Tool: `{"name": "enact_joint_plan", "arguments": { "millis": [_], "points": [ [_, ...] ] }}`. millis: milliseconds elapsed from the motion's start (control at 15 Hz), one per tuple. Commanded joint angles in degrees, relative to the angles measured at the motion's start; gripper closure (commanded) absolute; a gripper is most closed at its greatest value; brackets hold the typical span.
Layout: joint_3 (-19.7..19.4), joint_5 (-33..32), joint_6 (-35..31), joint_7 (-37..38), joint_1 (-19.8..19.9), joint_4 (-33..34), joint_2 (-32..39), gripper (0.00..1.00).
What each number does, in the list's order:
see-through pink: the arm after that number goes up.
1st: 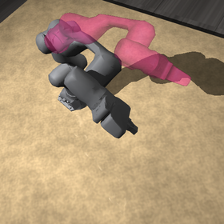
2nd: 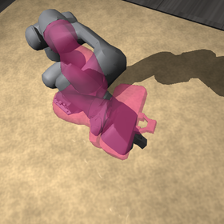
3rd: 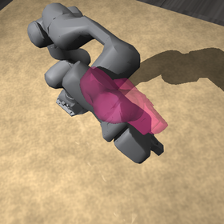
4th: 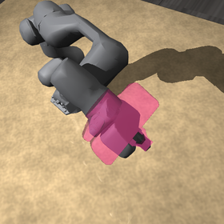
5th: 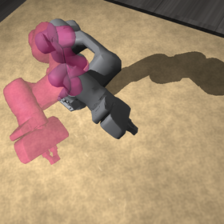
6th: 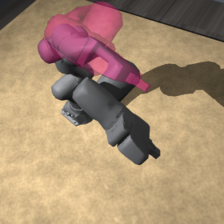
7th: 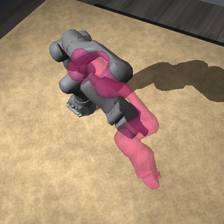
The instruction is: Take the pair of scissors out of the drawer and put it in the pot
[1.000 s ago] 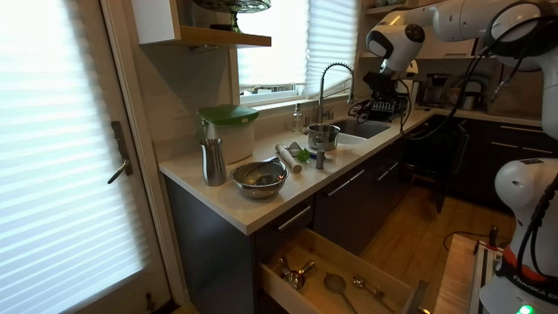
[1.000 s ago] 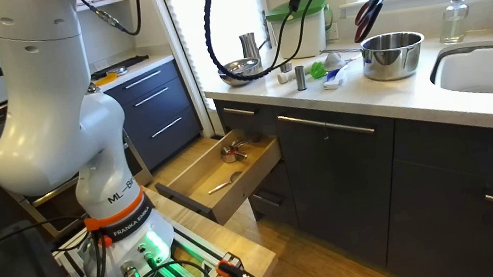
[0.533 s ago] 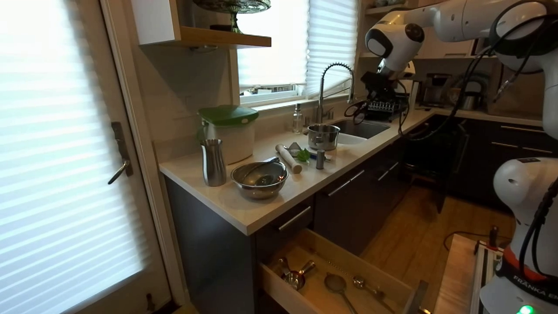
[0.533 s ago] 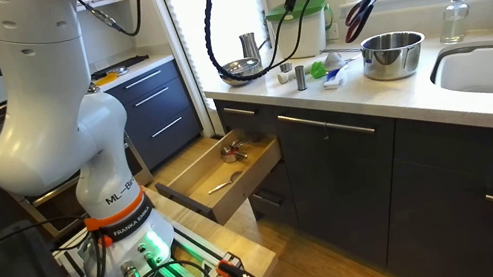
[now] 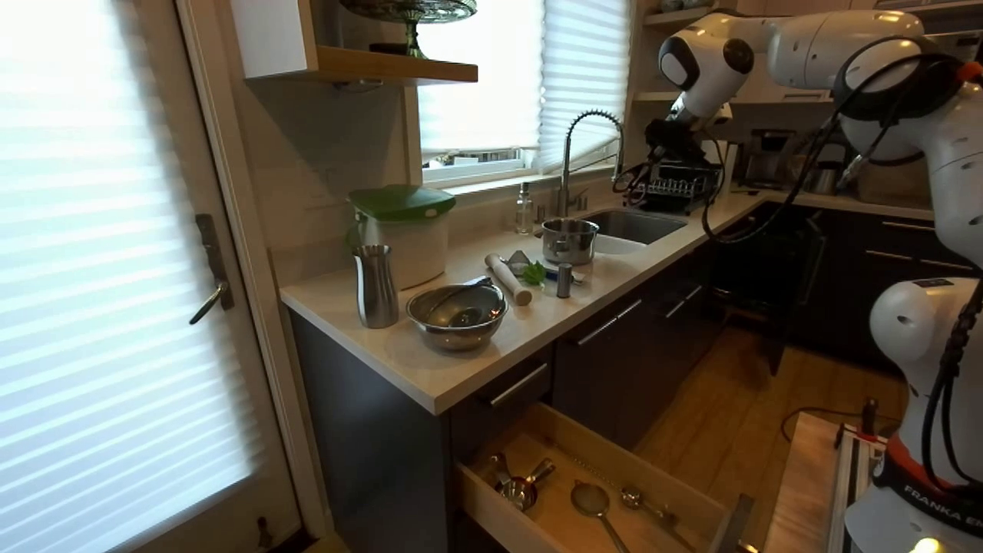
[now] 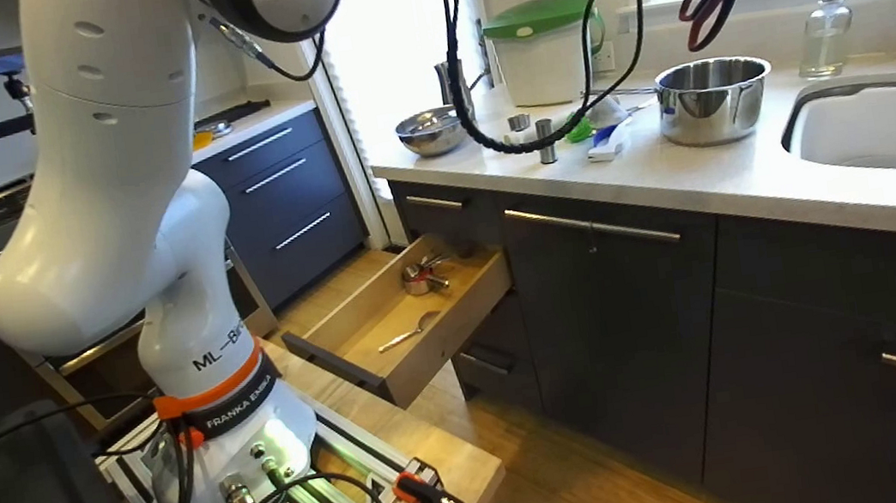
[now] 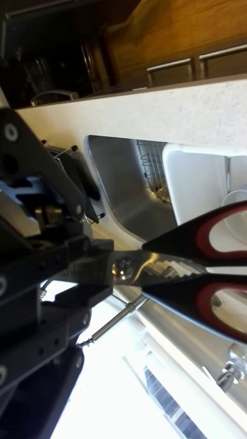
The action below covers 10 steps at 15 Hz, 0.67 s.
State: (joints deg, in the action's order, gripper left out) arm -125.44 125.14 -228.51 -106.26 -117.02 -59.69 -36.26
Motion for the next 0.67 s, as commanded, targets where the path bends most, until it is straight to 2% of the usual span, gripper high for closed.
{"name": "enact_joint_plan", "arguments": {
  "millis": [0, 267, 333, 600],
  "points": [
    [-0.04, -0.38, -1.15, -0.6, -1.23, 2.61, -1.33, 0.74],
    [0.11, -0.38, -4.01, -2.13, -3.87, 7.54, -4.59, 0.74],
    [0.13, -0.38, -4.03, -2.18, -3.91, 7.78, -4.8, 0.94],
    [-0.74, -2.6, 6.94, -1.23, -6.05, 7.28, -6.71, 0.94]
  ]
}}
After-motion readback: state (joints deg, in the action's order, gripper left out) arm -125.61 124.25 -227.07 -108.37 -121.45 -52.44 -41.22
